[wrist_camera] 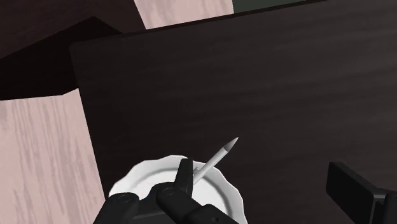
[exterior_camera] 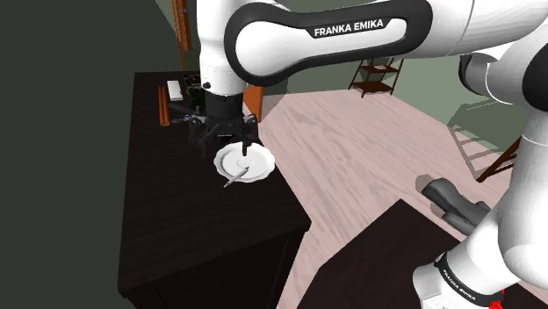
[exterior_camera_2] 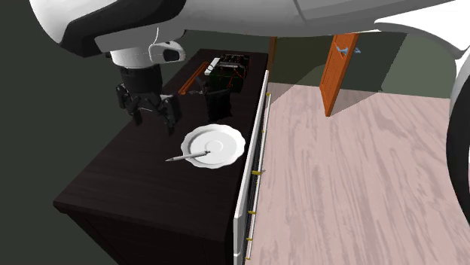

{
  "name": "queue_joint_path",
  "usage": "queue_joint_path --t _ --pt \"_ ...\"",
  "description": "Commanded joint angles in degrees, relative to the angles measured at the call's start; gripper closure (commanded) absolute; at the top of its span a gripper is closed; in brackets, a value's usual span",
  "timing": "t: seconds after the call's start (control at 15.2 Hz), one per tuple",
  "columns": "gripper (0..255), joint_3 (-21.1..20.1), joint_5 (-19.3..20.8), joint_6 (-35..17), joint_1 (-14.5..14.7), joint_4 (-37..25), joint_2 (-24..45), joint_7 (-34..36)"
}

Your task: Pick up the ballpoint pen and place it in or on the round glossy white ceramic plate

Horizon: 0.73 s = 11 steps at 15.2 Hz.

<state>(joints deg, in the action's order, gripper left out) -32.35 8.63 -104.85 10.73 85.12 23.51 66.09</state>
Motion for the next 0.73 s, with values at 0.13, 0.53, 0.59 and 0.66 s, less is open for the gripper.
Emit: queue_joint_path --t 0.13,0.53,0.59,0.66 --pt "0 0.24 0.59 -2.39 0.41 1.39 1.05 0.79" --pt "0 0.41 0.93 -4.91 0.42 3.48 1.56 1.04" --pt "0 0.41 0.93 -4.91 0.42 3.47 1.56 1.04" --pt "0 0.41 0.93 -4.91 0.42 3.47 1.56 1.04"
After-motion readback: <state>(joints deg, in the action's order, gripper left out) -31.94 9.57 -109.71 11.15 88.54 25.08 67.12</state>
